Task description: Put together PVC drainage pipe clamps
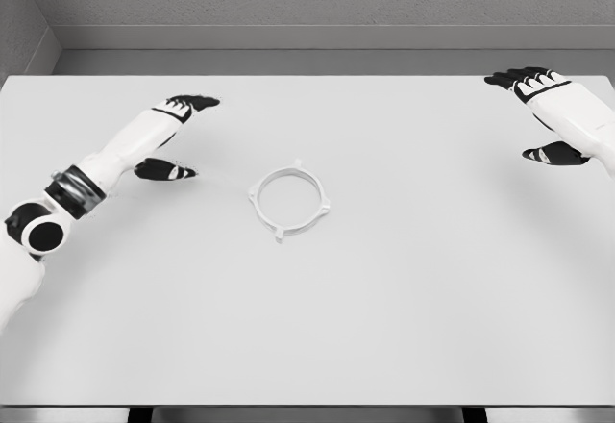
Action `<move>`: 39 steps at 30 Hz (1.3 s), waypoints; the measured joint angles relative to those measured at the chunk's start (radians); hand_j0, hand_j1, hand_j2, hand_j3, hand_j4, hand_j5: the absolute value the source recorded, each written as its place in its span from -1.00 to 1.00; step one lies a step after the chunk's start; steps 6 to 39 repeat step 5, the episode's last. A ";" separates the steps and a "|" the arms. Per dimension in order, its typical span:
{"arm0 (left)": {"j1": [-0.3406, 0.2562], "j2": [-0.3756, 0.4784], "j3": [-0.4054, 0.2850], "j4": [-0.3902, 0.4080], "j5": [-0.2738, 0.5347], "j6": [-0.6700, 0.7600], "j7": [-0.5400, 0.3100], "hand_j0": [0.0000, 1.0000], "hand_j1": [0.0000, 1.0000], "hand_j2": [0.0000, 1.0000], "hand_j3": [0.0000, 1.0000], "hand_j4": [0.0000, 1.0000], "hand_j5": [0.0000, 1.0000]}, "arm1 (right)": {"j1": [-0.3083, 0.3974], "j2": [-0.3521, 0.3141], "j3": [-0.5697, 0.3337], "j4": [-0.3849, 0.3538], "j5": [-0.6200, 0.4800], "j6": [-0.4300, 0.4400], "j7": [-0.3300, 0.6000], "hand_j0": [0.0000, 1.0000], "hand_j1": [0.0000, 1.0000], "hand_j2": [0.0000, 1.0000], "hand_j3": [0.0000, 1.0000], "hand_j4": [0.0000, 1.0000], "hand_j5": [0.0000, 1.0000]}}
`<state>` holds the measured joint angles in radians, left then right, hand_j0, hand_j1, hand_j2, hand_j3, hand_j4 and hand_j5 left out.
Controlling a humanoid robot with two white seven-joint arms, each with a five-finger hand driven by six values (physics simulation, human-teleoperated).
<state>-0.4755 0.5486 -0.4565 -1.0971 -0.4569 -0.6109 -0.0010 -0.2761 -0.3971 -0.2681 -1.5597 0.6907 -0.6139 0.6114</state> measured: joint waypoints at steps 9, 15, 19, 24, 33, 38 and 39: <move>0.058 0.096 0.080 -0.007 0.011 0.000 0.000 1.00 1.00 1.00 1.00 1.00 1.00 | 0.000 0.000 0.000 0.000 0.000 0.000 0.000 1.00 1.00 1.00 1.00 1.00 1.00; 0.058 0.096 0.080 -0.007 0.011 0.000 0.000 1.00 1.00 1.00 1.00 1.00 1.00 | 0.000 0.000 0.000 0.000 0.000 0.000 0.000 1.00 1.00 1.00 1.00 1.00 1.00; 0.058 0.096 0.080 -0.007 0.011 0.000 0.000 1.00 1.00 1.00 1.00 1.00 1.00 | 0.000 0.000 0.000 0.000 0.000 0.000 0.000 1.00 1.00 1.00 1.00 1.00 1.00; 0.058 0.096 0.080 -0.007 0.011 0.000 0.000 1.00 1.00 1.00 1.00 1.00 1.00 | 0.000 0.000 0.000 0.000 0.000 0.000 0.000 1.00 1.00 1.00 1.00 1.00 1.00; 0.058 0.096 0.080 -0.007 0.011 0.000 0.000 1.00 1.00 1.00 1.00 1.00 1.00 | 0.000 0.000 0.000 0.000 0.000 0.000 0.000 1.00 1.00 1.00 1.00 1.00 1.00; 0.058 0.096 0.080 -0.007 0.011 0.000 0.000 1.00 1.00 1.00 1.00 1.00 1.00 | 0.000 0.000 0.000 0.000 0.000 0.000 0.000 1.00 1.00 1.00 1.00 1.00 1.00; 0.058 0.096 0.080 -0.007 0.011 0.000 0.000 1.00 1.00 1.00 1.00 1.00 1.00 | 0.000 0.000 0.000 0.000 0.000 0.000 0.000 1.00 1.00 1.00 1.00 1.00 1.00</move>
